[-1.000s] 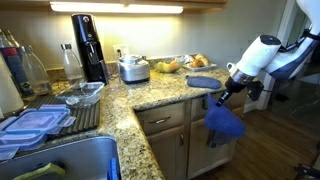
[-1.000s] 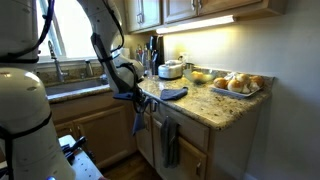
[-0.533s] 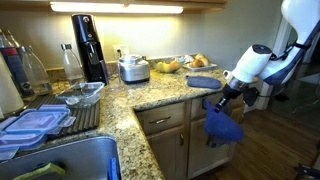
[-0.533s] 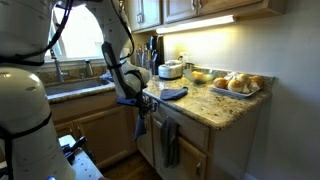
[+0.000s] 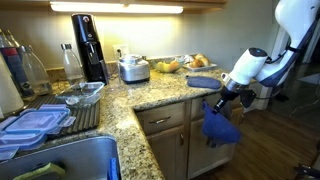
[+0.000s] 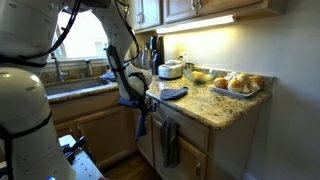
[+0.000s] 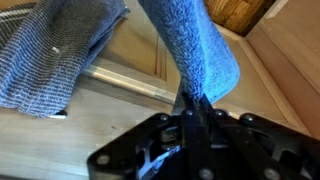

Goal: Pick the towels on the counter and hang them on the drawer

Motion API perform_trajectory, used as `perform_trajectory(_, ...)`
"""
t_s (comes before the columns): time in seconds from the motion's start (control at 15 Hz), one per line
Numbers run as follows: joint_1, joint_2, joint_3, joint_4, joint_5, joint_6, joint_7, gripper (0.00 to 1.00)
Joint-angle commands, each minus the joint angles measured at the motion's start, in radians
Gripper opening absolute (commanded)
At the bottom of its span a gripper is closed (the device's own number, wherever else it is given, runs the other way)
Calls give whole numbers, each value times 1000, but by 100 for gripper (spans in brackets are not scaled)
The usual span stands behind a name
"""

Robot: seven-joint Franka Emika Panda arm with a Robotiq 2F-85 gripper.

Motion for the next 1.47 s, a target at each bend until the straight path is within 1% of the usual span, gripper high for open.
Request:
perform_trajectory(0.0,-37,50,1,39,-52,45,64,4)
perform_trajectory(0.53,-80,139,7,95,-53,45,81,4)
perform_trajectory(1.13,-96,173,11,124,-59,47,101,5)
perform_trajectory(1.2,-97,173,11,122,-59,47,100,13)
perform_trajectory(1.27,-96,169,9,116,-60,42,100,34)
perform_trajectory(1.4,-87,153,5,97,-62,20,93,45)
